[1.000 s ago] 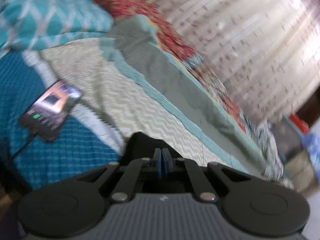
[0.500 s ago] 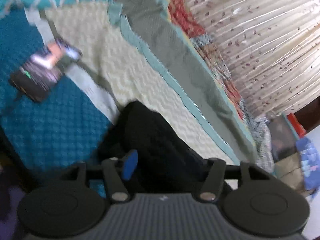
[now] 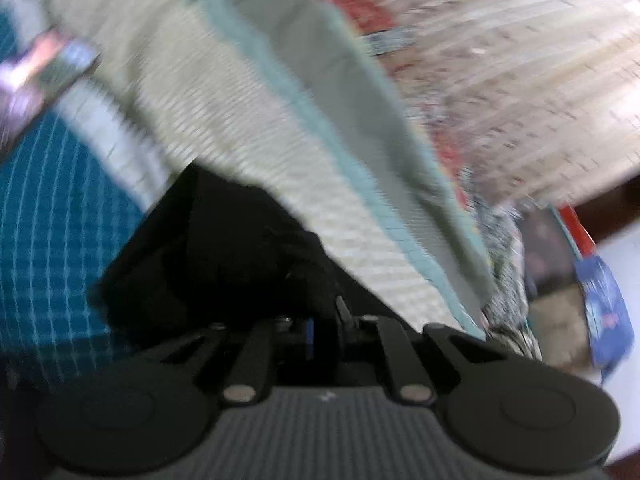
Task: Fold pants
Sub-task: 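Lower the folded black pants onto the bed with both grippers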
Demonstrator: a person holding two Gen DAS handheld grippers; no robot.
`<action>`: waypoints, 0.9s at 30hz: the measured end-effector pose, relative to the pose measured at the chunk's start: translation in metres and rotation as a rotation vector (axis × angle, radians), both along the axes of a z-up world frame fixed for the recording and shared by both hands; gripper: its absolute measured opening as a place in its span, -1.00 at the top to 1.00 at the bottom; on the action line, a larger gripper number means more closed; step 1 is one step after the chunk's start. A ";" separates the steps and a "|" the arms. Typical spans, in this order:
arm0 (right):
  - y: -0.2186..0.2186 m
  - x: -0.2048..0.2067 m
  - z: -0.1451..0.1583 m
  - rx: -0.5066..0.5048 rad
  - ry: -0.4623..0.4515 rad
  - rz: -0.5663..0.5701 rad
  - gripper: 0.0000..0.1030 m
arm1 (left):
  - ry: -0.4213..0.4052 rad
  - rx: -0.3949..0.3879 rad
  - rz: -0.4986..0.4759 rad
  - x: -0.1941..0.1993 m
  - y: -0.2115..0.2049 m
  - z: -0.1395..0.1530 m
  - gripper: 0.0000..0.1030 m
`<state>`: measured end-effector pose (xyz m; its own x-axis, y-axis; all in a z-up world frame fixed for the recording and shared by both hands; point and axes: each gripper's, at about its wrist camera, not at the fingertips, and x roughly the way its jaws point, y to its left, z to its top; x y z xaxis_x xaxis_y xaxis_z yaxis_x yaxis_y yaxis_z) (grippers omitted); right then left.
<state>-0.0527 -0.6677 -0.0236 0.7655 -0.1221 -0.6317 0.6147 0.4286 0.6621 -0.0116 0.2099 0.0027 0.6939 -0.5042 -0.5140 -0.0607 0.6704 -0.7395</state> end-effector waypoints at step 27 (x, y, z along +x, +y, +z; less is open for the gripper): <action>-0.030 0.031 0.004 -0.347 0.061 0.273 -0.10 | 0.246 0.142 0.097 -0.028 0.003 -0.028 0.23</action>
<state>-0.0213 -0.6981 -0.0197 0.7617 -0.1333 -0.6341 0.4817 0.7710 0.4165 -0.0397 0.2132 -0.0253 0.5809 -0.3529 -0.7335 -0.2952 0.7484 -0.5939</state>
